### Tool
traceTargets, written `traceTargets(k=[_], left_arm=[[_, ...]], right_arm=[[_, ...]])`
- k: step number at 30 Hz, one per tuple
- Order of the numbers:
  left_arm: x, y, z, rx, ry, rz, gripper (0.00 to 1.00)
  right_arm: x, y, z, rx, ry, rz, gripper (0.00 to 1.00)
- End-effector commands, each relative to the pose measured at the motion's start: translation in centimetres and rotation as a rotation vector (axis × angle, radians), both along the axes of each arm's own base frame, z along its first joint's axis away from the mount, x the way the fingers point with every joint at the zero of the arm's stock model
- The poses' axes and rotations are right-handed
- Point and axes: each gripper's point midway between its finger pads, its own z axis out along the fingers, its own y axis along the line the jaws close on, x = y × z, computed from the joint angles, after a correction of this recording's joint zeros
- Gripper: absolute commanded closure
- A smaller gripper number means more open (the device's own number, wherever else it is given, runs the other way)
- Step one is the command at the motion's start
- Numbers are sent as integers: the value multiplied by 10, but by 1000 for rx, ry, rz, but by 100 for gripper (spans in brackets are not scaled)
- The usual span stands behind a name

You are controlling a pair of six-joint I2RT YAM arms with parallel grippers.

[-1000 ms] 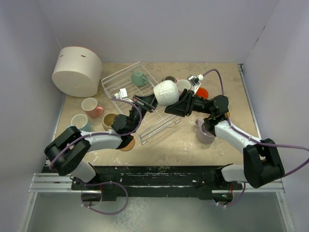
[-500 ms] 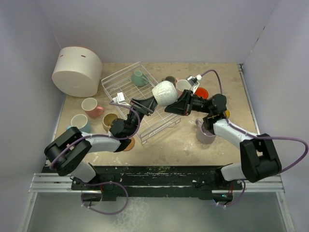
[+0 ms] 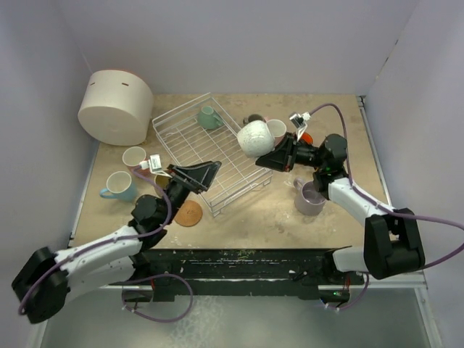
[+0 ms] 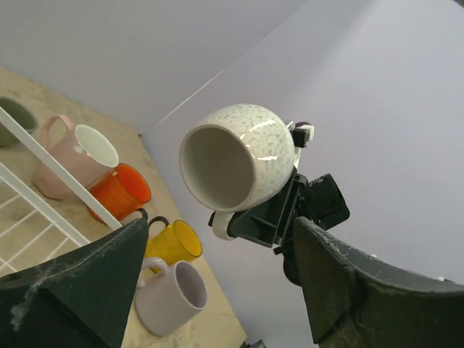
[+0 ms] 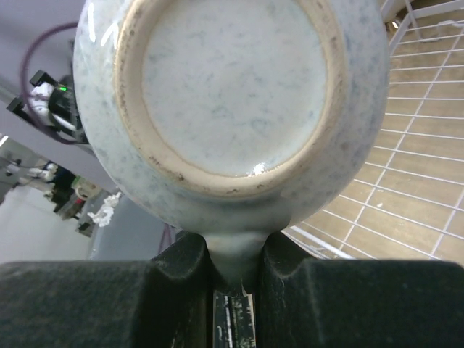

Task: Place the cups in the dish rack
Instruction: Turn the cup upside down in the dish rack.

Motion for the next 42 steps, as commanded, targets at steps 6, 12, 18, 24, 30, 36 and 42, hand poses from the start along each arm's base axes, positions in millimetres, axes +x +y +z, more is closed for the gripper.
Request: traceTargets(k=[6,12,18,24,30,36,42], left_arm=[[-15,33,-1,680,51,71,8],[-7,49,17,1007,72,82,6],[5,73,3,1209,76,166,1],[-3,87,-6,1221,23,194,0],[-12,123,-8,1251,34,303,1],[-16,136,-7,1254,36,343,0],[-13,135,-12,1272,42,331,0]], right_arm=[[39,-3,11,-260,-354,-83,100],[73,10,13,-410,-437,-147,100],[108,36,6,-530,-444,-180,100],[142,68,-16,-647,-464,-198,100],[167,99,-47,-764,-480,-186,100],[184,115,-67,-843,-471,-202,100],[200,119,-88,-912,-443,-238,100]])
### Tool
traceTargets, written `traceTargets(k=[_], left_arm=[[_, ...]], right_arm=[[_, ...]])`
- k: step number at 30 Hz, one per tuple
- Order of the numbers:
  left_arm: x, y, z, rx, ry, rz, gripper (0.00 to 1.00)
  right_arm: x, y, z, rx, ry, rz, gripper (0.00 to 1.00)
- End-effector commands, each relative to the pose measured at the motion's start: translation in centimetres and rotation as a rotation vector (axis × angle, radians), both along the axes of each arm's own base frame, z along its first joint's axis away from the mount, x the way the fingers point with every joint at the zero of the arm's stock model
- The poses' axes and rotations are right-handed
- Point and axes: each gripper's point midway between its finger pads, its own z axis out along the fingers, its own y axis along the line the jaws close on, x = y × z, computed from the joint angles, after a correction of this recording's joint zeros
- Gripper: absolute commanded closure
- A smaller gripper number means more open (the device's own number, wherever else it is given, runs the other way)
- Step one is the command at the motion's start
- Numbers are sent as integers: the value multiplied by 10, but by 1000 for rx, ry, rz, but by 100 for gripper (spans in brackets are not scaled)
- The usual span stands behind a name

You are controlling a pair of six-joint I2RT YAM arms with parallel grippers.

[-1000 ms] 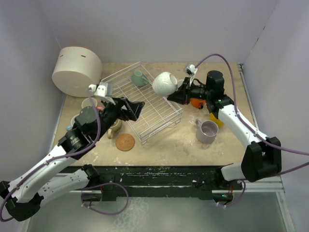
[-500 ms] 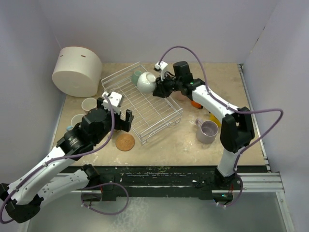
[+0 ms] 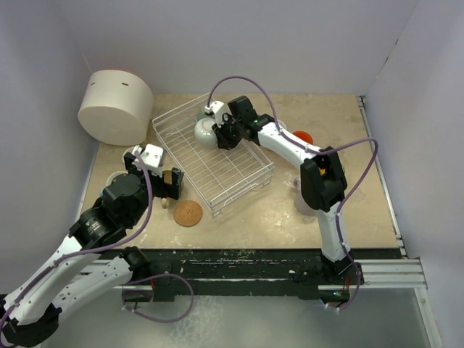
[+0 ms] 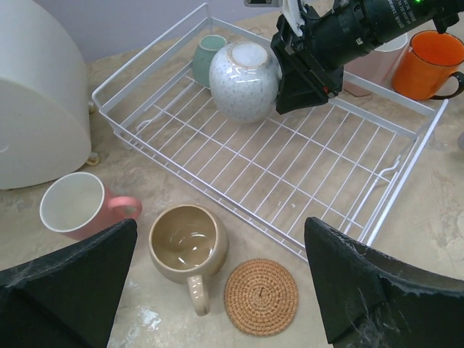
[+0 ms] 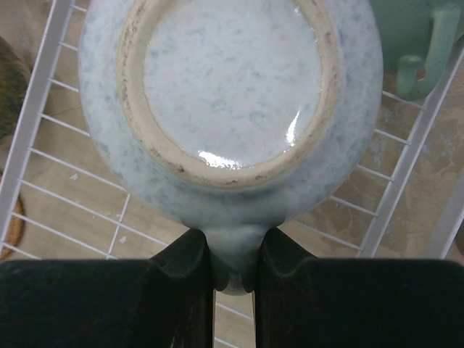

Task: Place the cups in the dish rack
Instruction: Turn the cup upside down in the dish rack.

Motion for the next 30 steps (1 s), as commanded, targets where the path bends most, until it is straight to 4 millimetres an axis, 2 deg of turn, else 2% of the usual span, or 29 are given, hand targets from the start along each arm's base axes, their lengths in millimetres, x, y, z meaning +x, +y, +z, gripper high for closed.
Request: traceTargets(k=[1,8,23,27,30], left_arm=[[5,1,-2,36,-3,5,0],[6,-2,-5,42,5,-7,0],[9,-1,-9,55,18,2,0],[9,-1,-10,55,19,0,0],[9,-2,-9,52,18,-3,0]], right_arm=[[32,10,58,57,-176,-47,100],[39,6,41,19,-176,-98,100],[57,13,30,5,-178,-144,99],[60,9,26,-12,-182,-170,95],[63,2,25,-34,-197,-202,81]])
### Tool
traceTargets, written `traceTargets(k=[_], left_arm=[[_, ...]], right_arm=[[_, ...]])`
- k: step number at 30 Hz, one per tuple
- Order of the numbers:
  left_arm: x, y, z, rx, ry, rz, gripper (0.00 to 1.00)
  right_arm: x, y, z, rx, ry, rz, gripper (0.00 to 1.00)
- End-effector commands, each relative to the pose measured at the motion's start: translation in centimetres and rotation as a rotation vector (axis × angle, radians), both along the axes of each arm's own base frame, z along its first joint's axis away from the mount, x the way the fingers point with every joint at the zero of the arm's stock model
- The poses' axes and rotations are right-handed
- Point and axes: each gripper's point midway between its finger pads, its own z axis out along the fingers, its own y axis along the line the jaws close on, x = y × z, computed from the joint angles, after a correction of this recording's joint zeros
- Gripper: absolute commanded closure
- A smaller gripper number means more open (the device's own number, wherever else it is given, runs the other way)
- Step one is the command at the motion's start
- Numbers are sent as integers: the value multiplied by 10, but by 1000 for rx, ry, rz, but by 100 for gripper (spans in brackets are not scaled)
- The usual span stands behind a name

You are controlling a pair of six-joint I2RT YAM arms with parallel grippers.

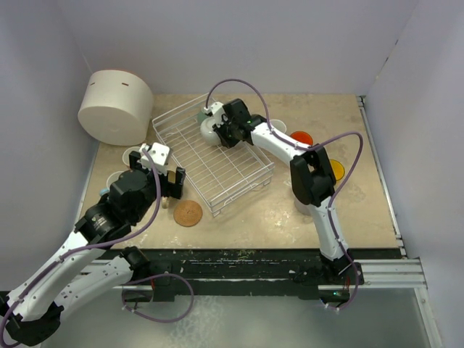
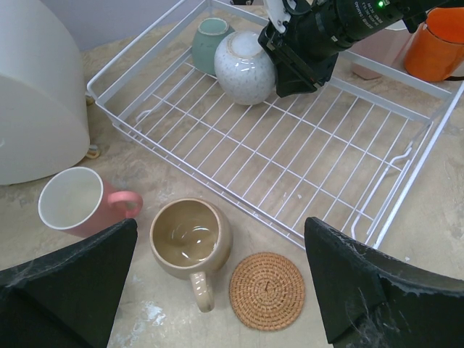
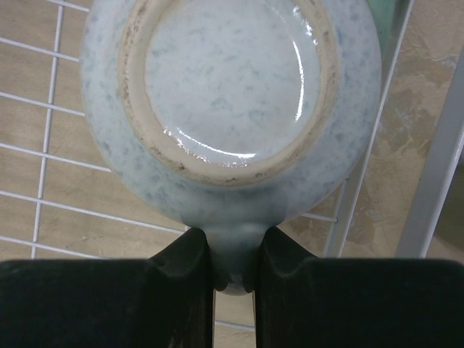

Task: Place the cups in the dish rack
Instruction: Turn the cup upside down in the dish rack, then pick up the cup at the center of the board.

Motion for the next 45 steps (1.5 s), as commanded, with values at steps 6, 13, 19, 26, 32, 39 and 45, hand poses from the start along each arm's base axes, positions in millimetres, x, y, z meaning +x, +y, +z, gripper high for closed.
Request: traceTargets(k=[6,13,19,26,32,39,45], left_arm=[[2,0,4,2,-19,-5,0],[2,0,4,1,-20,-4,0],[1,1,5,-1,-21,-3,0],[1,3,7,-5,-27,1,0],[-1,6,12,-18,-45,9,0],[-1,7,10,-13,-41,15,0],[0,7,10,-10,-43,20,0]], right_arm=[[29,3,63,60,-186,-66,67],[29,-4,78,42,-221,-74,59],[25,-11,109,43,-283,-67,55],[2,-10,137,59,-302,61,48],[-36,10,155,152,-272,286,50],[-59,48,124,251,-84,441,98],[-34,54,99,230,-57,352,100]])
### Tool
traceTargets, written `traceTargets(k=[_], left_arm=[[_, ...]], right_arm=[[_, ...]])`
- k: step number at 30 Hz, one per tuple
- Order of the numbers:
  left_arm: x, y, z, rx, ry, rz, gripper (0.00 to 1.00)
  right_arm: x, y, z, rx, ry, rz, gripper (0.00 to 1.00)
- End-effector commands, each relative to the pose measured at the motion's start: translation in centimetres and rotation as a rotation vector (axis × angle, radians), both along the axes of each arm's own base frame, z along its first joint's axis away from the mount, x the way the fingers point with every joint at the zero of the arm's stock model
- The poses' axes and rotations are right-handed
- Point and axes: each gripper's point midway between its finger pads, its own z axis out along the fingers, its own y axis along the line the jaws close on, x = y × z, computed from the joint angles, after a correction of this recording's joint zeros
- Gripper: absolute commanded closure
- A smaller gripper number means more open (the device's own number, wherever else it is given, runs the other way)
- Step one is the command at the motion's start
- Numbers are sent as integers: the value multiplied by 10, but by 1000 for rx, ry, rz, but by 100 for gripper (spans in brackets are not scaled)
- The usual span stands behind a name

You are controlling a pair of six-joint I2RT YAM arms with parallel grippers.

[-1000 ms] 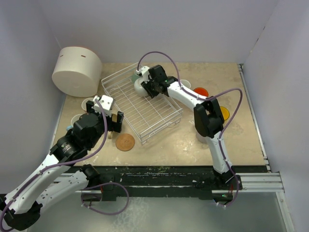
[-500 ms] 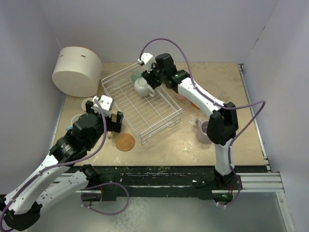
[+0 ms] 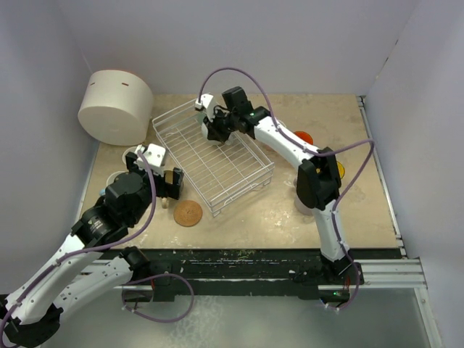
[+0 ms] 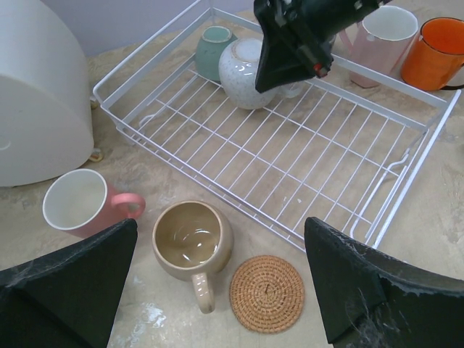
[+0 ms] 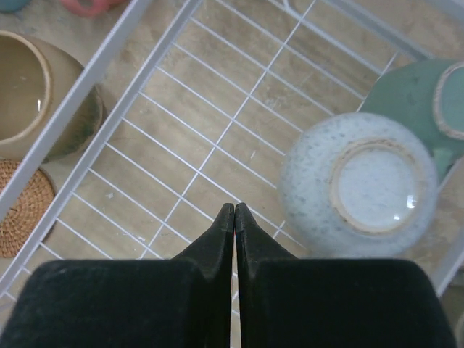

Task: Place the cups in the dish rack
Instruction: Pick up the cup at the center of the board.

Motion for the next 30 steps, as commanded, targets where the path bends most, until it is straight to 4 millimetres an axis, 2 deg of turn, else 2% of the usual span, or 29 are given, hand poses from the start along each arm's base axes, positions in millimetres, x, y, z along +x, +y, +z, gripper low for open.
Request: traceTargets(k=[1,4,9,15,20,26,28,30], left_arm=[[3,3,4,7,-22,14,0],[4,3,2,14,-17,15,0],[5,2,1,18,-13,16,0],[5,2,0,22,-10,17,0],[6,1,-3,32,1,14,0],[7,0,-4,33,2,13,0],[7,1,-4,33,2,14,0],[7,0,-4,34,4,14,0]], right_arm=[[7,7,5,17,20,-41,100],[11,14,-6,16,30,-58,100],[27,10,-25,-16,26,-150,100],[48,-5,-28,-55,-21,-284,99],[58,-18,-28,-89,-51,-346,99],[55,-25,-24,-98,-62,-335,99],[47,-21,-19,-87,-55,-282,97],[30,-12,-9,-54,-35,-183,95]])
